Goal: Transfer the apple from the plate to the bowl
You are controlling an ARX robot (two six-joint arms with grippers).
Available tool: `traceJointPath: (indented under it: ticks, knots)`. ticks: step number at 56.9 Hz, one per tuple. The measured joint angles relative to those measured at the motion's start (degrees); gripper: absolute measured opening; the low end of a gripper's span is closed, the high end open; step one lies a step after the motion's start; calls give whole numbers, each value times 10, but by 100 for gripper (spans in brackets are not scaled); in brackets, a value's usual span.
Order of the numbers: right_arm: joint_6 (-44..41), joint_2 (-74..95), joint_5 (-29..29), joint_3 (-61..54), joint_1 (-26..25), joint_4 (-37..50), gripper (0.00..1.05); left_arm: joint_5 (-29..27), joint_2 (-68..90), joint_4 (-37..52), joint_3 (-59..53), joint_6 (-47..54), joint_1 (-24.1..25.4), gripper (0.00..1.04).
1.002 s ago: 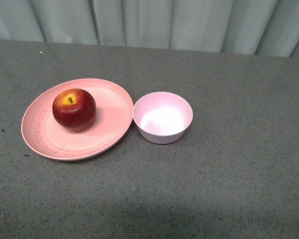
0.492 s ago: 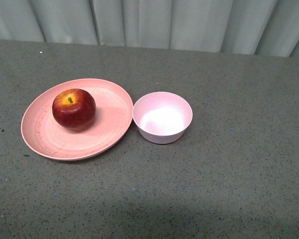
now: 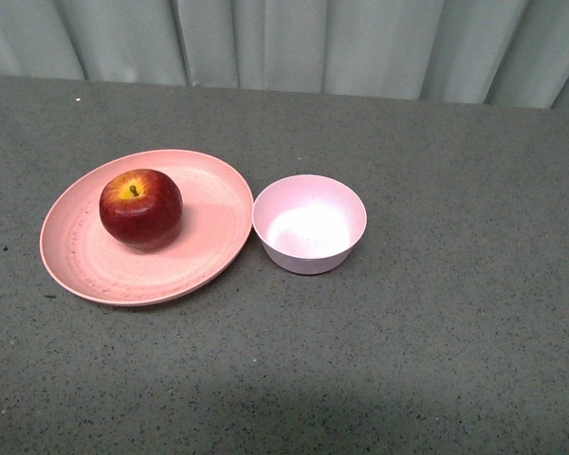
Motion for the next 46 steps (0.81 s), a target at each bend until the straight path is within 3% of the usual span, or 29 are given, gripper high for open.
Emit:
traceJointPath:
  ticks: [5,35,46]
  knots:
    - [0,0,0,0,0,0,6,0,0,0,0,0,0,98]
    - [0,0,0,0,0,0,95,0,0,0,0,0,0,98]
    - [0,0,0,0,0,0,95,0,0,0,0,0,0,98]
